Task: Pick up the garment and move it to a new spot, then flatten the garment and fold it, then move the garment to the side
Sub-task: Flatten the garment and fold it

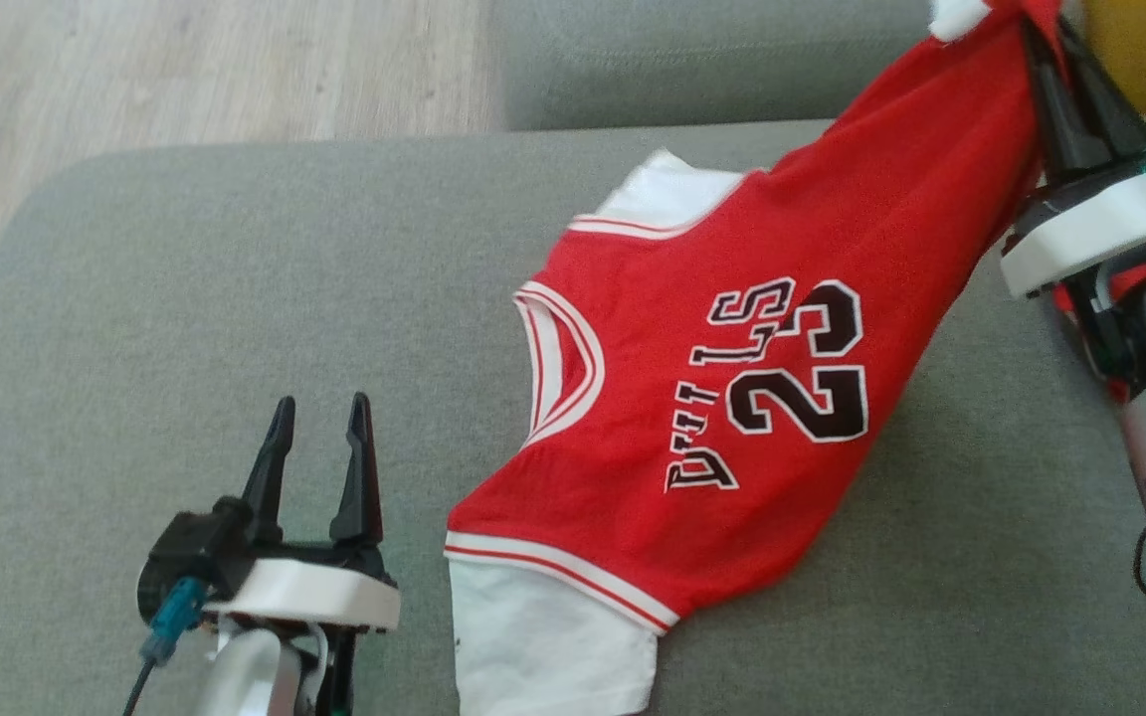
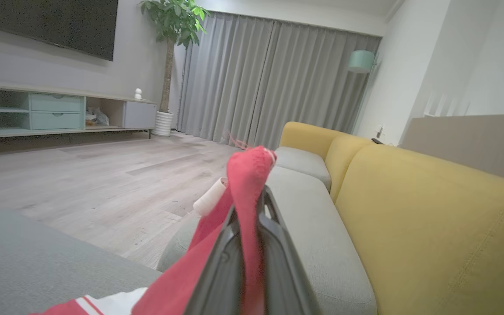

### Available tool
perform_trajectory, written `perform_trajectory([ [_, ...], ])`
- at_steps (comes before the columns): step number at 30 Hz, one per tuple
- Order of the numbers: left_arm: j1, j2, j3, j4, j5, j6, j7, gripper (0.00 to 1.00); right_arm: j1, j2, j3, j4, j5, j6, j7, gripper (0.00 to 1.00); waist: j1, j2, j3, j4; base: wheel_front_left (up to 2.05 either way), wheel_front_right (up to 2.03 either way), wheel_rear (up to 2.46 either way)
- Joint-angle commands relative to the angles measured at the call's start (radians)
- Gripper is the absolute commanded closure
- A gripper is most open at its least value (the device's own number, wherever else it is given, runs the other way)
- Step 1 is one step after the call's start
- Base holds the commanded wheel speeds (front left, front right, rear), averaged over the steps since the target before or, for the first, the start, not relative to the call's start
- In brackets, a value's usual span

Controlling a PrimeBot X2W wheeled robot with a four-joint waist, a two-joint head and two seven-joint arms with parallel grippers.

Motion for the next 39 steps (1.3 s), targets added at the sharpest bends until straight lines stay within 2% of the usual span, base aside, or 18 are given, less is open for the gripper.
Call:
perform_trajectory([
  [1, -0.022, 0.006, 0.04, -0.037, -0.004, -0.006, -0.006, 0.0, -0.008, -0.013, 0.013, -0.063, -0.002, -0.001, 0.009, 1.0, 0.0002, -0.0001, -0.02, -0.01, 0.0, 0.0, 0.0],
  [8, -0.007, 0.006, 0.034, -0.05, -0.011, -0.008, -0.006, 0.0, 0.035, -0.011, 0.037, -0.28, -0.029, -0.001, 0.128, 1.0, 0.0002, -0.0001, -0.014, 0.018, 0.0, 0.0, 0.0],
  [13, -0.021, 0.006, 0.018, -0.057, -0.017, -0.009, -0.006, 0.0, 0.016, -0.007, 0.004, -0.322, -0.1, -0.001, 0.188, 1.0, 0.0002, -0.0001, 0.029, 0.059, 0.0, 0.0, 0.0],
  [19, -0.066, 0.006, -0.01, -0.064, -0.029, -0.011, -0.006, 0.0, -0.068, -0.007, -0.065, -0.189, -0.191, -0.001, 0.246, 1.0, 0.0002, -0.0001, 0.105, 0.129, 0.0, 0.0, 0.0],
  [21, -0.082, 0.006, -0.027, -0.065, -0.035, -0.013, -0.006, 0.0, -0.108, -0.009, -0.064, -0.111, -0.211, -0.001, 0.249, 1.0, 0.0002, -0.0001, 0.129, 0.155, 0.0, 0.0, 0.0],
  [23, -0.1, 0.006, -0.049, -0.065, -0.048, -0.014, -0.006, 0.0, -0.172, -0.008, -0.049, 0.037, -0.229, -0.001, 0.24, 1.0, 0.0002, -0.0001, 0.157, 0.19, 0.0, 0.0, 0.0],
  [24, -0.105, 0.006, -0.055, -0.064, -0.051, -0.015, -0.006, 0.0, -0.193, -0.008, -0.039, 0.089, -0.238, -0.001, 0.231, 0.77, 0.0002, -0.0001, 0.165, 0.2, 0.0, 0.0, 0.0],
  [25, -0.11, 0.006, -0.06, -0.063, -0.053, -0.015, -0.006, 0.0, -0.214, -0.005, -0.025, 0.139, -0.245, -0.001, 0.217, 0.02, 0.0002, -0.0001, 0.172, 0.209, 0.0, 0.0, 0.0],
  [28, -0.118, 0.006, -0.069, -0.062, -0.058, -0.015, -0.006, 0.0, -0.267, 0.013, 0.033, 0.285, -0.235, -0.001, 0.196, 0.0, 0.0002, -0.0001, 0.184, 0.225, 0.0, 0.0, 0.0],
  [32, -0.121, 0.006, -0.057, -0.065, -0.056, -0.012, -0.006, 0.0, -0.336, 0.023, 0.066, 0.41, -0.244, -0.001, 0.158, 0.0, 0.0002, -0.0001, 0.192, 0.216, 0.0, 0.0, 0.0],
  [39, -0.124, 0.006, -0.037, -0.071, -0.052, -0.009, -0.006, 0.0, -0.384, 0.048, 0.08, 0.497, -0.197, -0.001, 0.072, 0.0, 0.0002, -0.0001, 0.173, 0.159, 0.0, 0.0, 0.0],
])
